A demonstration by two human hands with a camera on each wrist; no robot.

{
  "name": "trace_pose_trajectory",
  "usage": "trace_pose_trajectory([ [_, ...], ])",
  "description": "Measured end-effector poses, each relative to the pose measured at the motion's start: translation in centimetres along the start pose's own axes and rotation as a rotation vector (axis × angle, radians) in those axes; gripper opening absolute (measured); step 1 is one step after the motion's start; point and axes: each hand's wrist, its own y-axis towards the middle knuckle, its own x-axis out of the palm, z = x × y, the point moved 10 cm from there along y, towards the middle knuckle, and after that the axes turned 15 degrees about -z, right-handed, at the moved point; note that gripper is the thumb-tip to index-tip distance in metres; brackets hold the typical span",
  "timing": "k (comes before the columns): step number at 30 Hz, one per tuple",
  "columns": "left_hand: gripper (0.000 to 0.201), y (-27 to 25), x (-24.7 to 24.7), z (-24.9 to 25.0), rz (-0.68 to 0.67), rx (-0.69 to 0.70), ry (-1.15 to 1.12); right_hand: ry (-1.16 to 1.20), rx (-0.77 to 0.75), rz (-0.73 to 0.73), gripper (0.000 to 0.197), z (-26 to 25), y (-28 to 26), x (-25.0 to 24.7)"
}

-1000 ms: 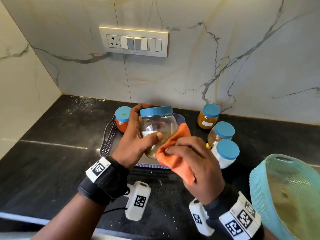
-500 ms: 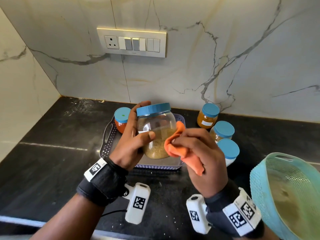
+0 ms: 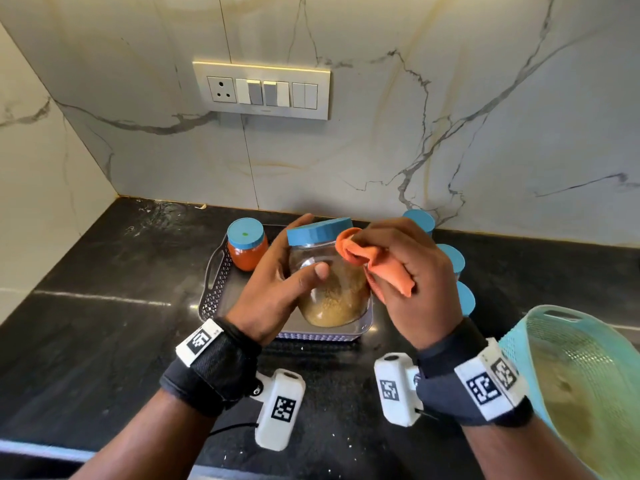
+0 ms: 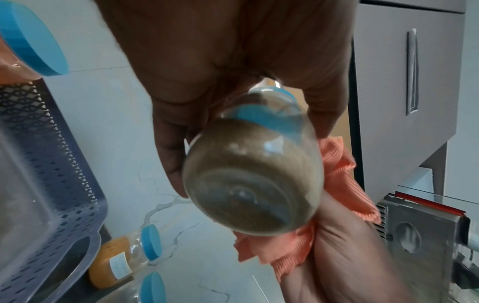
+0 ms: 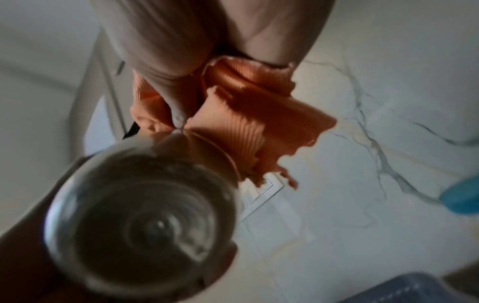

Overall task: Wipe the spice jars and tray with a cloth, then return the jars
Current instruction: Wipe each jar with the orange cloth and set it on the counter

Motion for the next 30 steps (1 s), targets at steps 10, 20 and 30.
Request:
trace_pose_trajectory([
  [10,0.084,-0.1,-1.1,0.5,-0.027,0.01,0.026,-0.013,-0.051,-0.021,0.022,-0.9,-2.0,1.4],
  [20,0.115,0.4,-1.2,1.8,-0.009,0.078,-0.197,0.083,-0.011,0.02,0.034,-2.2,-3.1,2.3],
  [30,0.108,0.4,-1.1,0.9,-0.02,-0.018,0.026,-0.192,-0.085,-0.103,0.022,-2.9,-2.2,3.5],
])
